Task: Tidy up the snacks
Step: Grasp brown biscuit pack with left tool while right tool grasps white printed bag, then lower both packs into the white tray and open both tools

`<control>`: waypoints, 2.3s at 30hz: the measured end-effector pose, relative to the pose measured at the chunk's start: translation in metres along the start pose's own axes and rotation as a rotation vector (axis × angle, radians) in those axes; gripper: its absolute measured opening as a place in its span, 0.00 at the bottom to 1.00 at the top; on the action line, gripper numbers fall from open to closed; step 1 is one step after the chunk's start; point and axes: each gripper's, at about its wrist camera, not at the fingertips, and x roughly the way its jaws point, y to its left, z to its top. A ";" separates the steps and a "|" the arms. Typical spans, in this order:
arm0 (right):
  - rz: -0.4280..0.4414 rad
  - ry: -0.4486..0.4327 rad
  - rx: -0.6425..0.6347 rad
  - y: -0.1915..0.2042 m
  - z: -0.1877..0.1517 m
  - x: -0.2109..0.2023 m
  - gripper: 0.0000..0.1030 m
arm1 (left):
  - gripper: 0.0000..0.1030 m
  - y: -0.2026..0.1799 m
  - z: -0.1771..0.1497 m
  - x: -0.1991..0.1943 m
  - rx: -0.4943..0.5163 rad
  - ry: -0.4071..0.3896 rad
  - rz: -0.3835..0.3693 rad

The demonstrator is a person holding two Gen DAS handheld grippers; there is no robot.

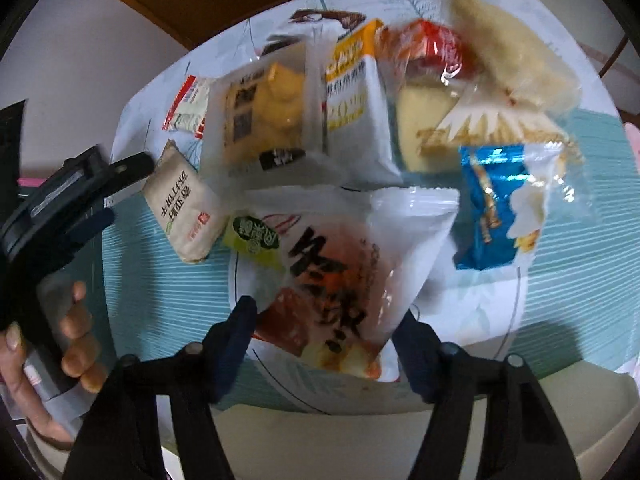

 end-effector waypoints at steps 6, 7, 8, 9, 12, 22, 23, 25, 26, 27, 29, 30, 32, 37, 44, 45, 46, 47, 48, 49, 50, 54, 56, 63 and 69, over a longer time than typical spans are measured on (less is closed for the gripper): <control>-0.004 0.001 -0.040 0.008 -0.004 0.003 0.61 | 0.93 -0.006 -0.003 0.024 -0.065 0.069 0.035; -0.004 -0.002 -0.042 0.009 -0.006 0.003 0.60 | 0.91 -0.008 -0.006 0.026 -0.060 0.072 0.046; 0.001 -0.006 -0.042 0.009 -0.007 0.004 0.60 | 0.86 -0.011 -0.008 0.025 -0.039 0.059 0.061; 0.004 -0.006 -0.041 0.008 -0.004 0.002 0.58 | 0.84 -0.015 -0.011 0.025 -0.010 0.058 0.085; 0.019 -0.016 -0.035 0.002 -0.005 -0.002 0.56 | 0.56 -0.019 -0.015 0.016 0.020 0.029 0.080; 0.093 -0.127 -0.024 -0.010 -0.018 -0.036 0.50 | 0.55 -0.005 -0.044 -0.030 0.096 -0.108 0.054; 0.095 -0.144 -0.030 -0.008 -0.019 -0.040 0.50 | 0.55 -0.002 -0.045 -0.036 0.107 -0.124 0.050; 0.096 -0.179 -0.044 -0.005 -0.021 -0.051 0.50 | 0.55 -0.004 -0.054 -0.056 0.133 -0.166 0.044; 0.100 -0.203 -0.047 -0.003 -0.023 -0.058 0.50 | 0.55 -0.003 -0.056 -0.066 0.142 -0.182 0.038; 0.104 -0.220 -0.048 -0.003 -0.024 -0.064 0.50 | 0.55 -0.004 -0.060 -0.080 0.154 -0.206 0.027; 0.114 -0.271 -0.051 -0.002 -0.030 -0.080 0.50 | 0.55 -0.003 -0.064 -0.097 0.167 -0.236 0.010; 0.117 -0.292 -0.052 -0.001 -0.034 -0.086 0.50 | 0.55 0.000 -0.071 -0.113 0.179 -0.262 -0.002; 0.128 -0.344 -0.056 -0.001 -0.042 -0.104 0.50 | 0.55 0.000 -0.080 -0.134 0.200 -0.293 -0.015; 0.149 -0.452 -0.070 0.004 -0.069 -0.142 0.50 | 0.55 -0.006 -0.117 -0.188 0.280 -0.372 -0.070; 0.148 -0.545 -0.108 -0.008 -0.130 -0.180 0.50 | 0.55 -0.015 -0.183 -0.236 0.375 -0.394 -0.167; 0.144 -0.548 -0.113 -0.008 -0.135 -0.181 0.50 | 0.55 -0.016 -0.193 -0.241 0.390 -0.393 -0.182; 0.138 -0.553 -0.118 -0.010 -0.143 -0.184 0.50 | 0.55 -0.018 -0.204 -0.245 0.406 -0.390 -0.197; 0.129 -0.561 -0.122 -0.014 -0.155 -0.189 0.50 | 0.55 -0.019 -0.215 -0.249 0.419 -0.386 -0.210; 0.123 -0.569 -0.124 -0.017 -0.162 -0.193 0.50 | 0.55 -0.020 -0.227 -0.253 0.439 -0.379 -0.228; 0.115 -0.577 -0.125 -0.020 -0.169 -0.195 0.50 | 0.55 -0.021 -0.235 -0.255 0.450 -0.373 -0.239; 0.106 -0.587 -0.123 -0.025 -0.179 -0.199 0.50 | 0.55 -0.021 -0.242 -0.257 0.459 -0.367 -0.249; 0.086 -0.610 -0.110 -0.041 -0.207 -0.211 0.50 | 0.55 -0.026 -0.274 -0.265 0.494 -0.348 -0.293; 0.072 -0.616 -0.099 -0.049 -0.220 -0.215 0.50 | 0.55 -0.029 -0.288 -0.267 0.513 -0.350 -0.295; 0.023 -0.560 -0.068 -0.065 -0.248 -0.201 0.51 | 0.55 -0.037 -0.310 -0.259 0.551 -0.327 -0.247; -0.006 -0.503 -0.092 -0.060 -0.258 -0.179 0.51 | 0.55 -0.040 -0.317 -0.233 0.550 -0.219 -0.219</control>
